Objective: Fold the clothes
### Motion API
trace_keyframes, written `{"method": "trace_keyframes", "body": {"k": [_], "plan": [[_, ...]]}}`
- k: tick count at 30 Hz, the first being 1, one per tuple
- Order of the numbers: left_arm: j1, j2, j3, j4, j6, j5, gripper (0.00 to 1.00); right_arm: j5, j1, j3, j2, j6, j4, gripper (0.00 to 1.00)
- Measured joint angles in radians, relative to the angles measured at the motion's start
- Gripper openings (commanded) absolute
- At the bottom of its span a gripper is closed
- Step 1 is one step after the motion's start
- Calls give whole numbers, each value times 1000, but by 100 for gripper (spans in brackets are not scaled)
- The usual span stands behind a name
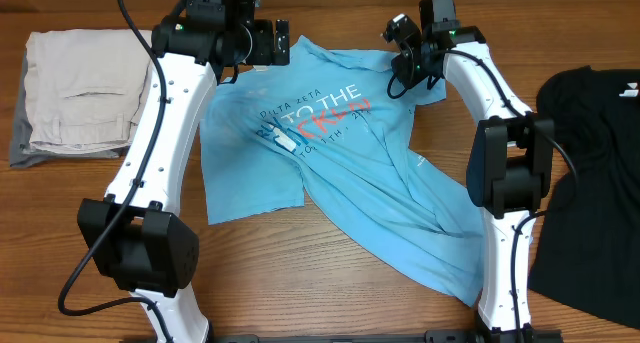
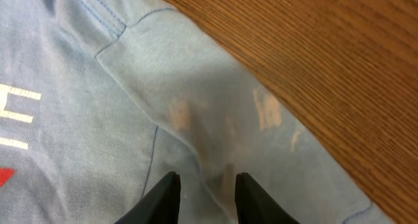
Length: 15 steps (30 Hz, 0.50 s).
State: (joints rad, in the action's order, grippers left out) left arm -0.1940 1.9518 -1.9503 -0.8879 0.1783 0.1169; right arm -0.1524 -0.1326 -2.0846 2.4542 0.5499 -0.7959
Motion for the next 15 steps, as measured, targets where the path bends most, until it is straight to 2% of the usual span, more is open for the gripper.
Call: {"method": "trace_keyframes", "body": {"k": [15], "plan": [[0, 0, 0, 0, 0, 0, 100, 0, 0, 0, 0, 0, 18, 32]]}}
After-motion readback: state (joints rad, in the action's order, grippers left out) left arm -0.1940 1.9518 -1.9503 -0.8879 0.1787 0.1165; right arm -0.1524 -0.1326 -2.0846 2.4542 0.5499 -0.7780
